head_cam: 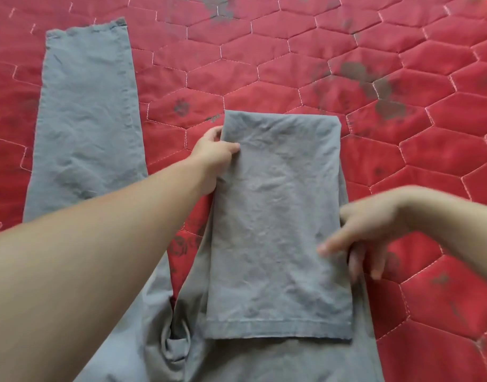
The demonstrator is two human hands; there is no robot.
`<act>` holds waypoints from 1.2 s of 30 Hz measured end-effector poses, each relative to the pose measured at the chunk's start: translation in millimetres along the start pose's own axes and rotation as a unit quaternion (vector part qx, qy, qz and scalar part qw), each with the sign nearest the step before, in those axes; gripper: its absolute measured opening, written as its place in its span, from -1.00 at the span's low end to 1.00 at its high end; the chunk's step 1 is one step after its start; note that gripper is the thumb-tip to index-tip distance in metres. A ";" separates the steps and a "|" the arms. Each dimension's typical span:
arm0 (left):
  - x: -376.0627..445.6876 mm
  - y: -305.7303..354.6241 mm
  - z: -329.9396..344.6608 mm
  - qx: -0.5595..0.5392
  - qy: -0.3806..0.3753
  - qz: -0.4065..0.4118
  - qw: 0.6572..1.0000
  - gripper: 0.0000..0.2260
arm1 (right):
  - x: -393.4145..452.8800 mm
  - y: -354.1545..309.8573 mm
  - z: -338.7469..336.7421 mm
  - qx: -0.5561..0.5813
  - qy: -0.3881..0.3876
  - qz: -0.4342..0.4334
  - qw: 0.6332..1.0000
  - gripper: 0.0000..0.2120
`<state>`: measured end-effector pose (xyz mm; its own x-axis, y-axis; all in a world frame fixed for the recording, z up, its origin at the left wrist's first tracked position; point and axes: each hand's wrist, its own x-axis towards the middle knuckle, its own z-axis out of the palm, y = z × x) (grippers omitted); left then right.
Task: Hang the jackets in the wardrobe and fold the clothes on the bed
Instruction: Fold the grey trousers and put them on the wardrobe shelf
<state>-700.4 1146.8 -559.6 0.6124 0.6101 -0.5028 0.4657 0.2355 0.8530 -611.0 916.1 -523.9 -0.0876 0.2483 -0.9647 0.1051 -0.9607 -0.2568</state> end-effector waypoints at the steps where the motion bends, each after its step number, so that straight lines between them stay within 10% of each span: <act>1: -0.2 0.0 2.1 0.039 0.027 0.029 0.998 -0.56 | -4.8 -3.4 -8.9 -0.018 0.127 -0.008 0.992 -0.49; 4: -19.1 -11.1 6.7 0.235 0.109 0.223 0.940 -0.38 | 2.1 -17.9 -23.7 -0.097 0.603 -0.108 0.784 -0.44; 6: -28.1 -26.6 12.2 0.434 0.077 0.310 0.842 -0.40 | 23.8 -34.6 -11.0 -0.185 0.658 -0.183 0.706 -0.42; 9: -25.9 -53.0 11.9 0.594 -0.001 0.265 0.760 -0.44 | 62.7 -47.4 1.5 -0.275 0.603 -0.169 0.730 -0.37; 19: -48.3 -62.7 -60.0 0.603 -0.058 0.329 0.725 -0.45 | 81.7 -39.8 -11.4 -0.306 0.594 -0.124 0.734 -0.33; 26: -48.0 -86.9 -259.1 0.635 0.067 0.110 0.762 -0.48 | 64.9 -102.2 2.2 -0.329 0.595 -0.079 0.729 -0.42; 33: -36.7 -119.3 -277.9 0.602 0.095 0.161 0.776 -0.38 | 111.3 -260.5 43.6 -0.311 0.563 -0.265 0.718 -0.60; 36: -36.4 -122.7 -279.8 0.572 0.111 0.199 0.788 -0.38 | 131.3 -330.7 49.1 -0.121 0.557 -0.313 0.760 -0.61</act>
<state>-958.5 1307.4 -606.8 0.7873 0.6112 -0.0819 0.6143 -0.7659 0.1895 -705.9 1260.3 -562.9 0.6838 0.7268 -0.0648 0.5785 -0.5941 -0.5589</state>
